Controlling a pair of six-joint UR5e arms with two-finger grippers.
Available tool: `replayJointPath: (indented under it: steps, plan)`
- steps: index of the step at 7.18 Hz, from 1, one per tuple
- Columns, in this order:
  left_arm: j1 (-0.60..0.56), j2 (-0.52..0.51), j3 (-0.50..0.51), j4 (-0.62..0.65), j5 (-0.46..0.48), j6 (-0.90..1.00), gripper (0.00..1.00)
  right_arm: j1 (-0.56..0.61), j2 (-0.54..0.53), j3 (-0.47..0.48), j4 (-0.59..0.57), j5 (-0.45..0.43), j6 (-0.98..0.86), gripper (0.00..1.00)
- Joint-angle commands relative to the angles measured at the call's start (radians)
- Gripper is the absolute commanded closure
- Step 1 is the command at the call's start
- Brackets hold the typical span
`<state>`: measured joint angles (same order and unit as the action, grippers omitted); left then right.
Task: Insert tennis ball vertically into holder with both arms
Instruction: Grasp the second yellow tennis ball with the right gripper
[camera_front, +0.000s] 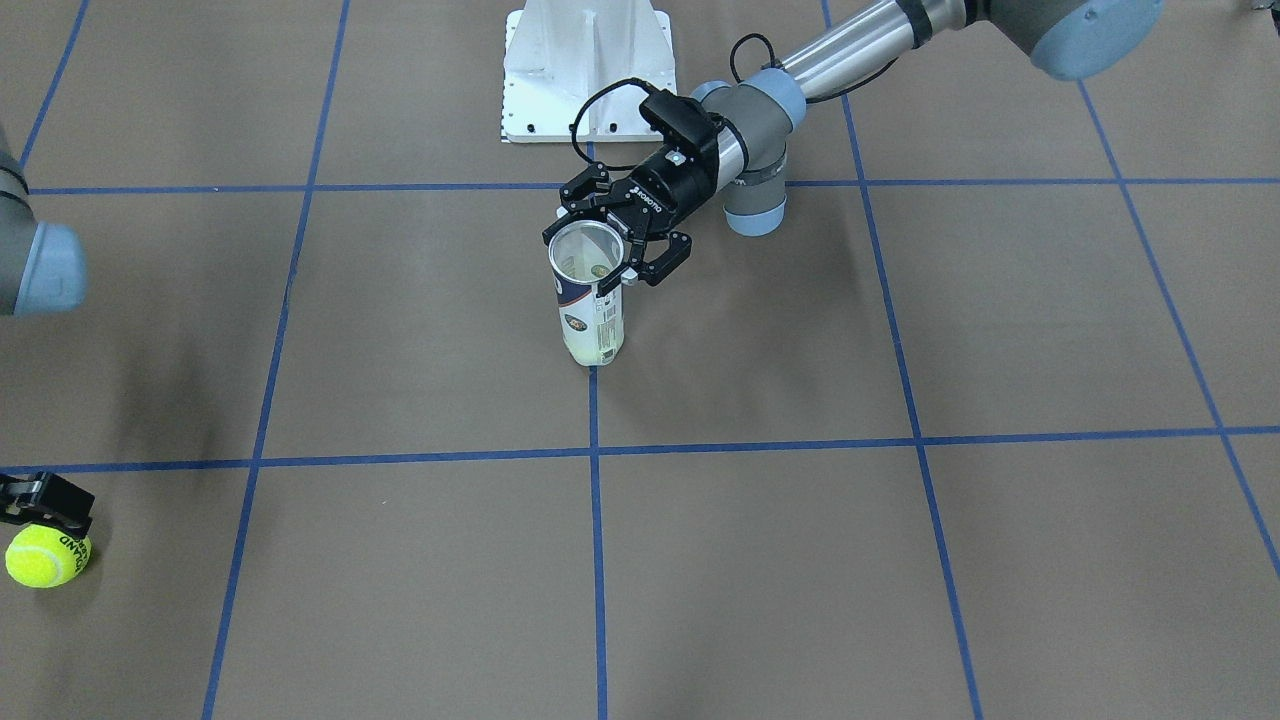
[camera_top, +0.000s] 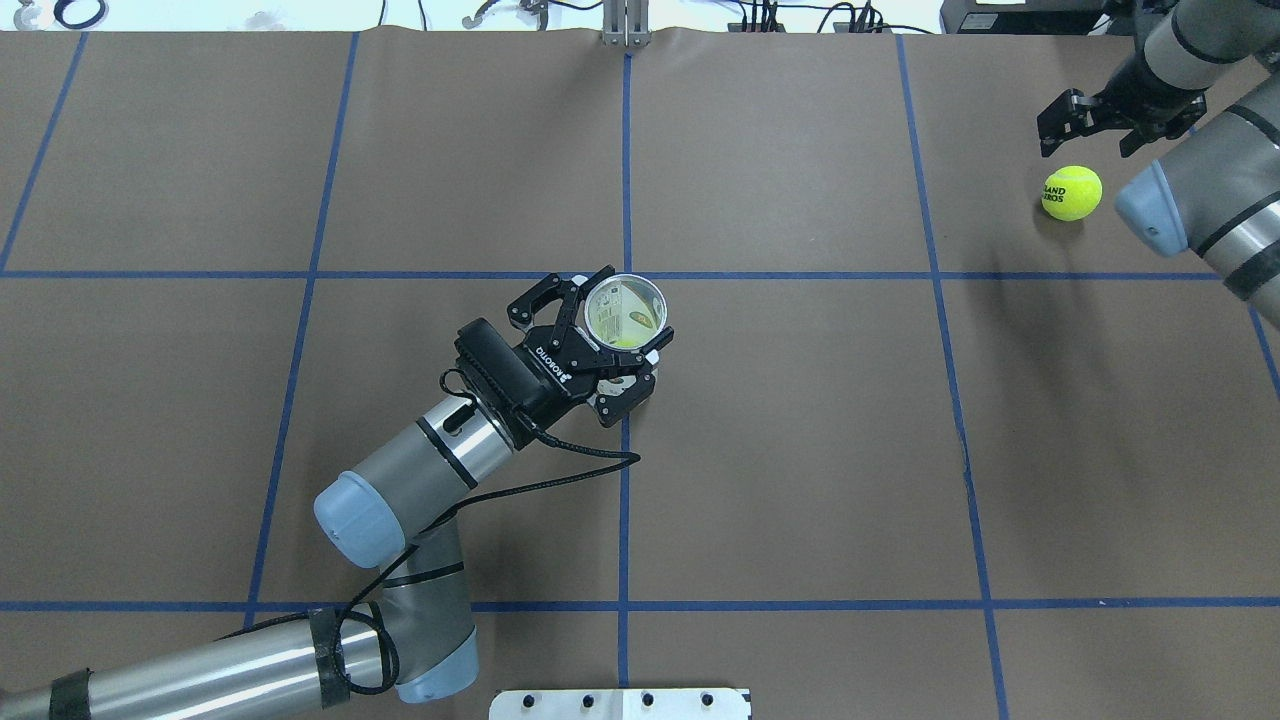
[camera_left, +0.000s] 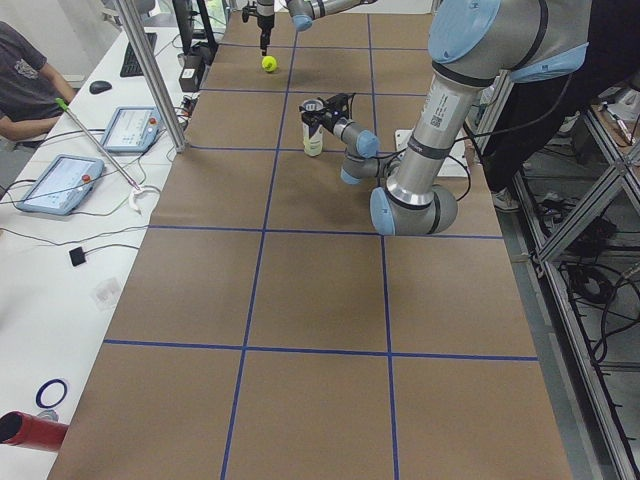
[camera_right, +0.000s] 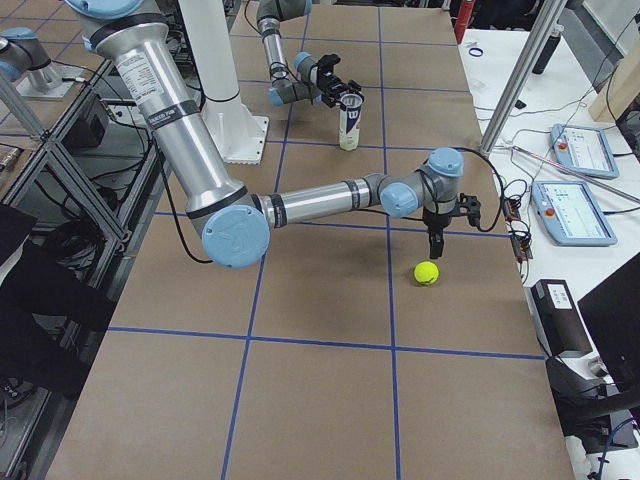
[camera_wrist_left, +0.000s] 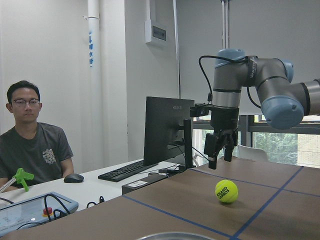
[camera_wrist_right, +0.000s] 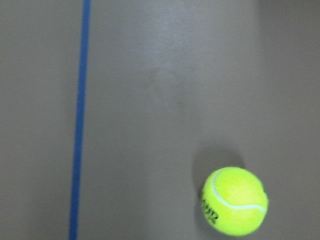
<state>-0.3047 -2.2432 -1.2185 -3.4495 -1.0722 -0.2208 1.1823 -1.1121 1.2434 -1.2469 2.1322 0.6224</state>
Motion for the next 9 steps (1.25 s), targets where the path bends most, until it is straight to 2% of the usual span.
replayJointPath:
  steps: [1, 7, 9]
  plan:
    - [-0.001, 0.007, 0.001, -0.014, 0.000, 0.000, 0.12, -0.001, -0.008, -0.111, 0.128, -0.014, -0.006, 0.01]
    - [-0.001, 0.011, -0.001, -0.016, 0.005, 0.000, 0.12, -0.055, -0.006, -0.130, 0.141, -0.012, -0.007, 0.03]
    - [-0.001, 0.011, -0.001, -0.016, 0.005, 0.000, 0.12, -0.062, -0.008, -0.134, 0.159, -0.012, -0.016, 0.11]
